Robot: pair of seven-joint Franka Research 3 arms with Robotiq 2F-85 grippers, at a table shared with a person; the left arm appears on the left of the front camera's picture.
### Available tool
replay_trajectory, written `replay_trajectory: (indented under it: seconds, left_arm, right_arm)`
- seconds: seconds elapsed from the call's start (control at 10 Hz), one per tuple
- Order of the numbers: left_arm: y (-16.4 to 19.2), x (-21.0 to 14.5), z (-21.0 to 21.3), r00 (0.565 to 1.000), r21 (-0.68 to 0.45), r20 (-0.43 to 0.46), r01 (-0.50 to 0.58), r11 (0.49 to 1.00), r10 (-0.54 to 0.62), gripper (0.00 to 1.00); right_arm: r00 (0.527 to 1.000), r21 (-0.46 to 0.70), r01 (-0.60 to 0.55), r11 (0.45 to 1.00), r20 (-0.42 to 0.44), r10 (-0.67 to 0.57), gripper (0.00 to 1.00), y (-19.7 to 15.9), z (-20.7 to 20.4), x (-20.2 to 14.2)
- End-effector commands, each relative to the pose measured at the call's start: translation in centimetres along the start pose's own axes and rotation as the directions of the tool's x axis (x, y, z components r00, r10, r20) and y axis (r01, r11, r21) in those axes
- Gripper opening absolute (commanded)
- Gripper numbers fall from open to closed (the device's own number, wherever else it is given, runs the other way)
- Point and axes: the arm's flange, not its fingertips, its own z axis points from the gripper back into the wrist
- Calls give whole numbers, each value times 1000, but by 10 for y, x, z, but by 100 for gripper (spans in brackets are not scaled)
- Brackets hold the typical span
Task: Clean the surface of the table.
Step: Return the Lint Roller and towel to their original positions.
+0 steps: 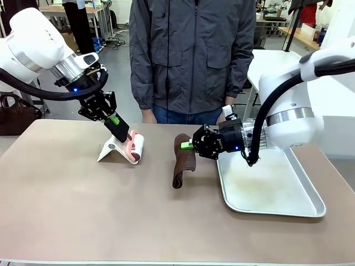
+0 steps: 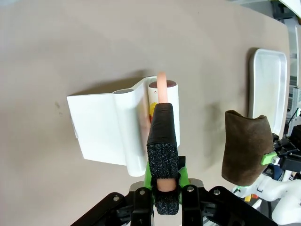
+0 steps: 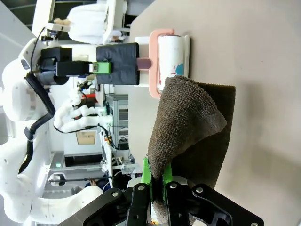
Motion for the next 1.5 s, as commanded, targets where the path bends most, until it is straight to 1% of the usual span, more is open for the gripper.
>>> replay_trajectory:
  seconds: [0.0,0.1,0.3,0.4,0.5,0.6,0.7,0.8,0.9,1.0,1.1,1.2,1.3,1.4]
  left_arm:
    - [1,-1,-4,1000,31,10,-19,999,19,22]
    - [-3,-1,-7,1000,35,8,-23,999,23,22]
    - [-3,-1,-9,999,33,11,-35,999,35,22]
    - [-3,-1,-11,999,39,9,-39,998,39,22]
    - [-2,-1,-12,999,40,9,-39,998,39,22]
    - [-2,-2,-12,999,39,10,-39,998,39,22]
    - [-2,-2,-12,999,38,10,-40,998,40,22]
    - [-2,-3,-12,999,40,5,-40,998,40,22]
    - [-2,-3,-12,999,46,-2,-45,998,45,78]
    - [-2,-3,-12,999,49,-4,-47,998,47,81]
    - [-2,-3,-11,999,52,-4,-48,997,49,100]
    - [-2,-3,-10,999,52,-3,-50,997,50,100]
    - [-2,-3,-9,999,45,-18,-47,998,48,100]
    - [-2,-3,-8,999,47,-19,-47,998,48,100]
  right_arm:
    - [997,27,-75,997,32,74,10,-4,-4,4]
    - [995,46,-101,994,23,100,10,-5,-6,4]
    - [993,58,-117,991,33,115,10,-7,-7,6]
    - [992,90,-129,988,20,128,10,-9,-9,8]
    - [994,83,-111,990,21,110,10,-13,-11,11]
    - [996,42,-94,995,14,93,10,-17,-12,14]
    - [996,6,-93,996,17,93,16,-20,-14,15]
    - [995,-5,-97,995,1,97,46,-21,-16,15]
    - [996,-23,-93,995,-5,93,70,-22,-18,16]
    - [996,-58,-92,994,-2,92,100,-23,-19,17]
    - [995,-94,-99,991,-8,98,100,-24,-18,17]
    - [994,-126,-106,986,-8,106,100,-24,-16,18]
    - [993,-145,-122,982,-19,120,86,-23,-16,17]
    - [989,-183,-145,972,-46,139,96,-20,-17,17]
